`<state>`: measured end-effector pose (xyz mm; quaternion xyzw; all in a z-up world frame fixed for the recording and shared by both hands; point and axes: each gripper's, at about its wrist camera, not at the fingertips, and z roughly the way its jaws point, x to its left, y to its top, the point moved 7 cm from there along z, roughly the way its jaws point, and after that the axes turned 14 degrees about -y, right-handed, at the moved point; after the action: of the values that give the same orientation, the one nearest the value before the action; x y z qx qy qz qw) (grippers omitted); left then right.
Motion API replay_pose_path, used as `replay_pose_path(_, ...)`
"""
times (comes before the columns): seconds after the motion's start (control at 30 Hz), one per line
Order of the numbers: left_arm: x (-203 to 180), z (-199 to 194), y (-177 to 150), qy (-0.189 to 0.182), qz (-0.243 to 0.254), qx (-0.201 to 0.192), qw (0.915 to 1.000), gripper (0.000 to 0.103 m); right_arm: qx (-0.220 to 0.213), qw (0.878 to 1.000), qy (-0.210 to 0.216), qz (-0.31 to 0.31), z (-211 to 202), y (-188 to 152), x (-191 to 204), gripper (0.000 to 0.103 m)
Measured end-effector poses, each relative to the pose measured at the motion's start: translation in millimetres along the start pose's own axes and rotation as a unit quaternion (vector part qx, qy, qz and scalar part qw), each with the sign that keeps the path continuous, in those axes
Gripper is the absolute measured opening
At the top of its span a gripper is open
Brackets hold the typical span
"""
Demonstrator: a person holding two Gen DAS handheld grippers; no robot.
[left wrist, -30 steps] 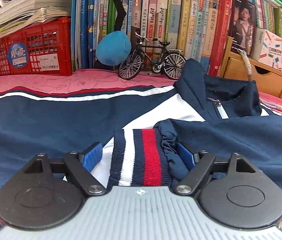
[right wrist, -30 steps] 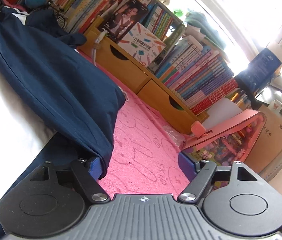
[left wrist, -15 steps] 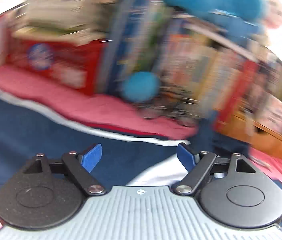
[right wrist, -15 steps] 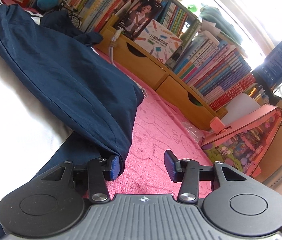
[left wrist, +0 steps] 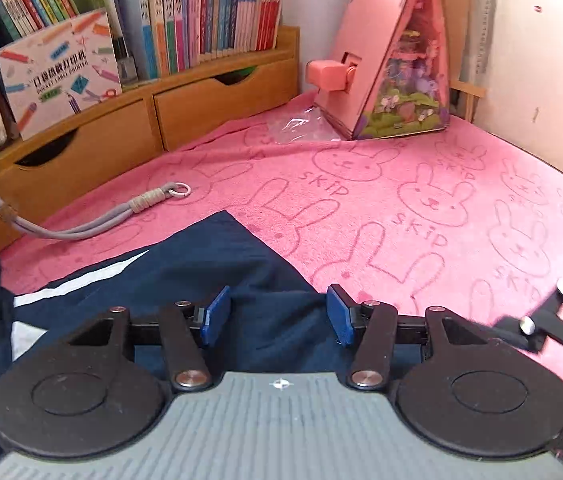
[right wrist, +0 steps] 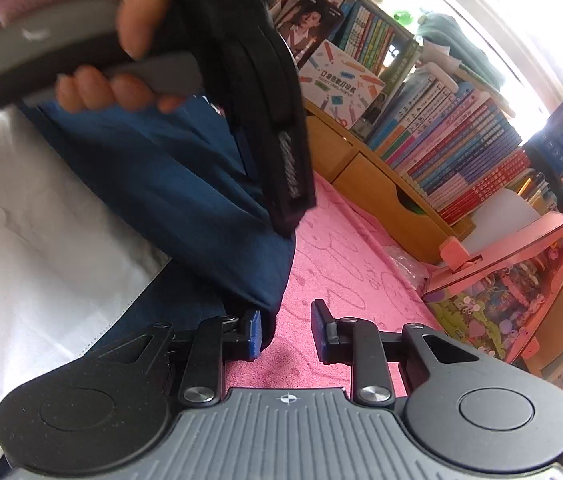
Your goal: Fold clothes
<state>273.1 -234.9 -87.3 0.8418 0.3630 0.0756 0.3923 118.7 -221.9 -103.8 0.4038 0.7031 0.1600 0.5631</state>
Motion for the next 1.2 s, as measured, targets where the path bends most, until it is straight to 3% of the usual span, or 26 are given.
replay_pose_path(0.13, 18.7, 30.5, 18.6, 0.040, -0.017, -0.013, 0.9990, 0.055, 0.002, 1.000, 0.005, 0.006, 0.6, 0.3, -1.5, 0.028)
replay_pose_path(0.27, 40.3, 21.7, 36.6, 0.084, -0.056, -0.034, 0.9943, 0.053, 0.003, 1.000, 0.007, 0.009, 0.4, 0.2, -2.0, 0.028)
replay_pose_path(0.33, 51.6, 5.9, 39.3, 0.060, -0.089, -0.053, 0.9928, 0.062, 0.003, 1.000, 0.007, 0.010, 0.3, 0.3, -2.4, 0.028)
replay_pose_path(0.4, 63.6, -8.4, 37.5, 0.017, -0.131, -0.064, 0.9892, 0.084, 0.002, 1.000, 0.007, 0.009, -0.1, 0.4, -2.1, 0.028)
replay_pose_path(0.5, 77.3, -12.0, 30.7, -0.036, -0.185, -0.015, 0.9819, 0.085, 0.000, 1.000, 0.005, 0.005, -0.7, 0.3, -1.0, 0.028)
replay_pose_path(0.53, 78.9, -12.7, 30.3, -0.035, -0.190, -0.003, 0.9812, 0.085, 0.000, 1.000, 0.004, 0.004, -0.9, 0.3, -0.6, 0.028)
replay_pose_path(0.63, 69.7, -16.0, 33.7, -0.012, -0.134, 0.003, 0.9910, 0.079, -0.002, 1.000, 0.002, 0.001, -0.9, 0.2, 0.0, 0.028)
replay_pose_path(0.7, 61.4, -10.1, 35.9, -0.004, -0.097, 0.030, 0.9948, 0.066, -0.002, 1.000, 0.000, -0.001, -0.8, 0.1, 0.2, 0.028)
replay_pose_path(0.83, 58.4, -16.8, 33.3, -0.009, -0.063, 0.055, 0.9964, 0.066, -0.003, 1.000, 0.000, -0.002, -0.5, -0.3, 0.6, 0.028)
replay_pose_path(1.0, 75.5, -45.4, 28.1, -0.025, -0.155, -0.014, 0.9875, 0.068, -0.002, 1.000, 0.000, 0.000, -1.5, -0.6, 0.6, 0.028)
replay_pose_path(1.1, 49.2, -79.9, 8.8, -0.044, -0.117, -0.032, 0.9916, 0.067, -0.002, 1.000, 0.001, 0.001, -1.3, -0.6, 0.4, 0.028)
replay_pose_path(1.2, 16.6, -115.3, -19.9, -0.023, -0.039, -0.028, 0.9986, 0.072, -0.003, 1.000, 0.001, 0.001, -1.4, -0.6, 0.4, 0.028)
